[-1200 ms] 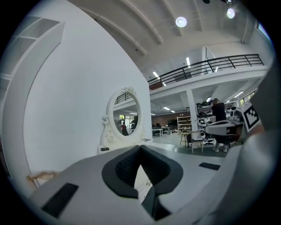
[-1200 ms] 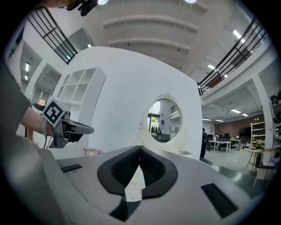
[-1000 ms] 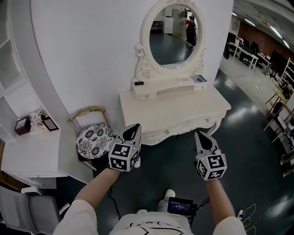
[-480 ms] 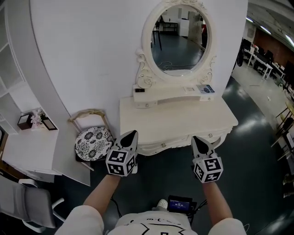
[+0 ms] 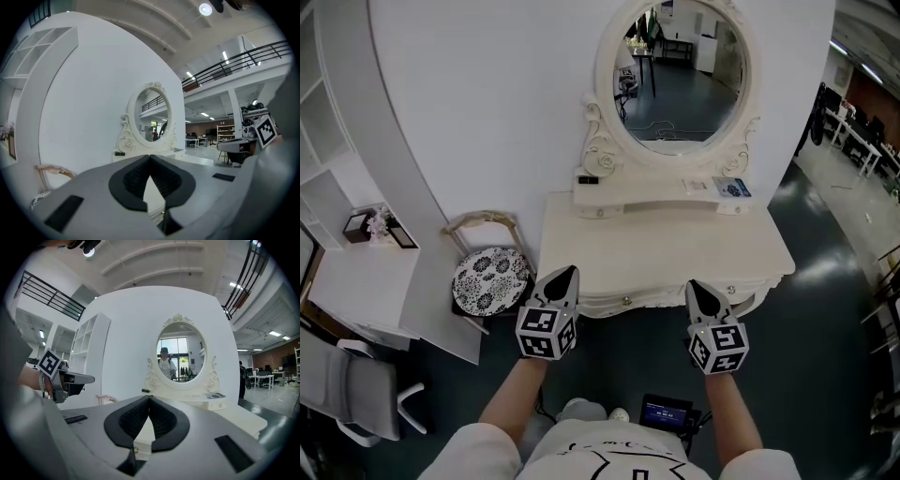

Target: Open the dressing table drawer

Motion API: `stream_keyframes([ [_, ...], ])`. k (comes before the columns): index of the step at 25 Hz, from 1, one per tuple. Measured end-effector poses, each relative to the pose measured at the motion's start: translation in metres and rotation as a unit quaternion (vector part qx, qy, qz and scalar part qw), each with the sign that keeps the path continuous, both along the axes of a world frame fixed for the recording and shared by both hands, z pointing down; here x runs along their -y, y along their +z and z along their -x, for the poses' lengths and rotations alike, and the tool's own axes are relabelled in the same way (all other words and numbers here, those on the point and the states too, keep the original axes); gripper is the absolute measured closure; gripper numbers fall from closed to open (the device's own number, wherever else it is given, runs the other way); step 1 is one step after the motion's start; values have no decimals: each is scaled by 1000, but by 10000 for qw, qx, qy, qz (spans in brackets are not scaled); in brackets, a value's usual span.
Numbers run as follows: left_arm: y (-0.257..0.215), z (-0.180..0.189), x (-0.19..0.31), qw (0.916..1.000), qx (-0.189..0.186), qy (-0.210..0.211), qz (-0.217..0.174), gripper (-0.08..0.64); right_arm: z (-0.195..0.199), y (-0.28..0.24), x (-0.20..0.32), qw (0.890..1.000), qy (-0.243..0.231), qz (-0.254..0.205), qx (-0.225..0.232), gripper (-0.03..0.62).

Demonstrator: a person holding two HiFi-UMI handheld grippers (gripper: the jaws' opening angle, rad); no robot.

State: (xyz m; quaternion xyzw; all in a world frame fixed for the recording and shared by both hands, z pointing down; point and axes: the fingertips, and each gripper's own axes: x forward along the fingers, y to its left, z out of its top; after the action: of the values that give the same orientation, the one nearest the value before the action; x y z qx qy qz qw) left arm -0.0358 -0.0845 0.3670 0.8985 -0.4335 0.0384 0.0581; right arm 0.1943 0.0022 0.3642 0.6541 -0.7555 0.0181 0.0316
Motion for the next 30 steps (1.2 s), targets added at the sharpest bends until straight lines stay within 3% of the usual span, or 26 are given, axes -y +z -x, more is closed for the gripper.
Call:
stream_keyframes([
  [6,5,-22,13,9999,-31,-81,68,547,-22,14,13,9997,17,104,229,577],
  [13,15,-46,48,9991,333,-246,-36,546,-38,27,45,9994,-44,178,301,575],
  [18,28,-57,81,9987,236,-440,138,546,-49,35,78,9986,-145,302,414,575],
  [30,64,-81,170,9970,389,-383,543,510,-76,53,174,9972,-201,634,336,577],
])
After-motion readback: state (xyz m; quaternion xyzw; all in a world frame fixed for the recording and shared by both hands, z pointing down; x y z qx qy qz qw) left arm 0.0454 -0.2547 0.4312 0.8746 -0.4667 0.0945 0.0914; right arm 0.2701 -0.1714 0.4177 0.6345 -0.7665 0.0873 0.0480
